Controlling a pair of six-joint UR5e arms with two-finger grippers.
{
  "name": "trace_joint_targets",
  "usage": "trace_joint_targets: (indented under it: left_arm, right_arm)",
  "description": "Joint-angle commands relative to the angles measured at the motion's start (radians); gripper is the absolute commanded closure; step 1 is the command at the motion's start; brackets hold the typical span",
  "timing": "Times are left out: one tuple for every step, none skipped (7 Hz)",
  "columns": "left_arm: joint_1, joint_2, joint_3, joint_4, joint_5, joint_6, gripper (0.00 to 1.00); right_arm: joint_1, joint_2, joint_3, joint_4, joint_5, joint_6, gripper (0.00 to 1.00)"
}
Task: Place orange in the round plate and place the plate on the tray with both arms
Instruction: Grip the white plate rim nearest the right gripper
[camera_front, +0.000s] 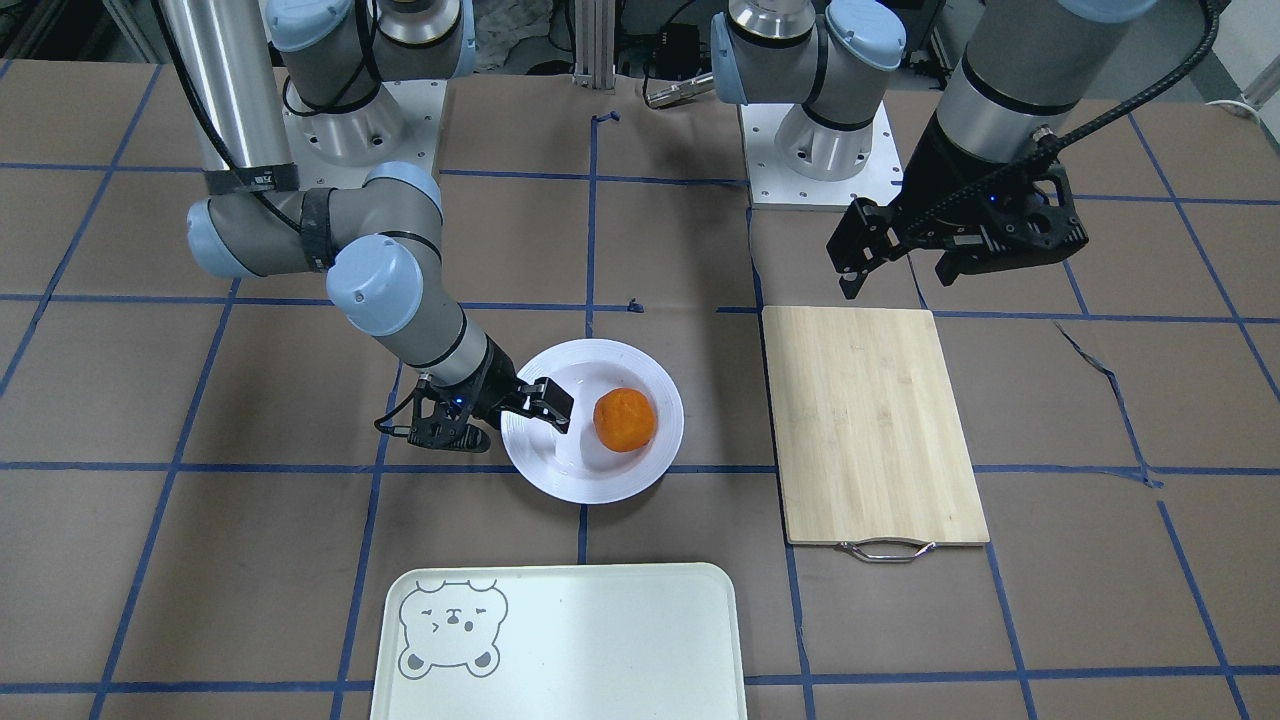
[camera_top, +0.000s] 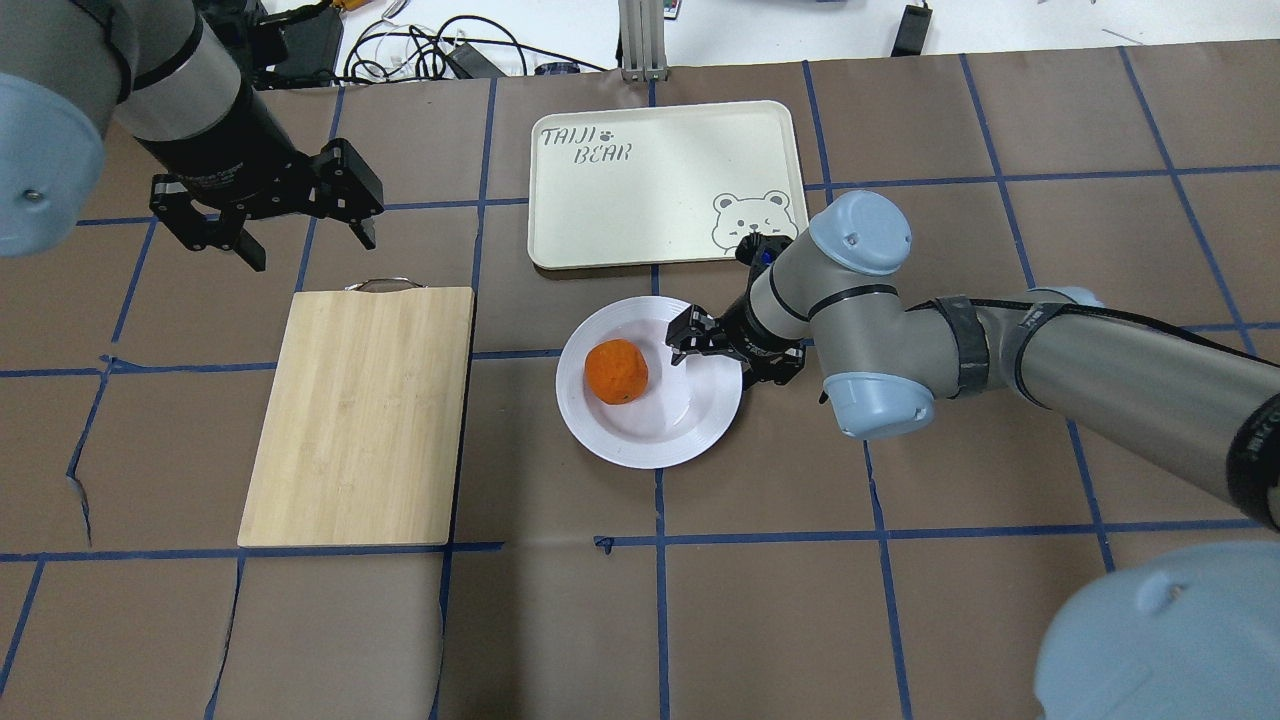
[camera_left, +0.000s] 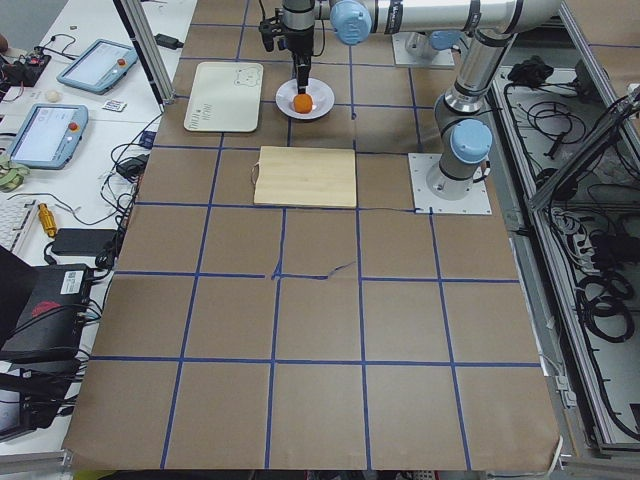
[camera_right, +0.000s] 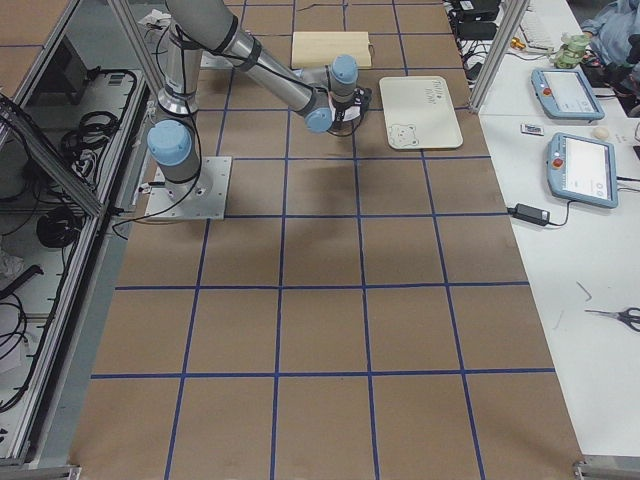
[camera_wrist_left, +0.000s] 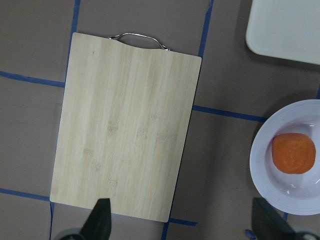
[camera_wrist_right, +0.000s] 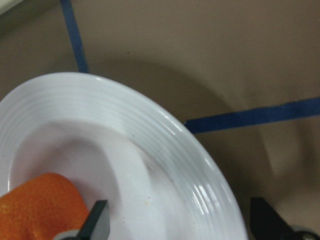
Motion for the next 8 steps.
trace_joint_targets:
  left_arm:
    - [0.002, 0.010, 0.000, -0.001, 0.003, 0.001, 0.00]
    - [0.004, 0.014, 0.000, -0.001, 0.005, 0.001, 0.00]
    - [0.004, 0.017, 0.000, -0.001, 0.008, 0.001, 0.00]
    - [0.004, 0.017, 0.000, -0.001, 0.008, 0.001, 0.00]
    - [0.005, 0.017, 0.000, -0.001, 0.010, 0.001, 0.00]
    - [0.005, 0.020, 0.000, -0.001, 0.010, 0.001, 0.00]
    - [0.005, 0.020, -0.002, -0.001, 0.010, 0.001, 0.00]
    - [0.005, 0.020, -0.002, -0.001, 0.010, 0.001, 0.00]
  right_arm:
    - [0.005, 0.002, 0.021, 0.000, 0.002, 0.000, 0.12]
    - [0.006, 0.002, 0.024, 0.001, 0.004, 0.001, 0.23]
    - [0.022, 0.002, 0.026, 0.001, 0.002, 0.001, 0.35]
    - [0.032, 0.002, 0.028, 0.003, 0.002, 0.001, 0.54]
    - [0.034, 0.002, 0.028, 0.005, 0.002, 0.000, 0.75]
    - [0.034, 0.002, 0.028, 0.003, 0.001, -0.010, 0.89]
    - [0.033, 0.001, 0.025, 0.003, 0.002, -0.014, 1.00]
    - [0.033, -0.009, 0.017, 0.003, 0.004, -0.013, 1.00]
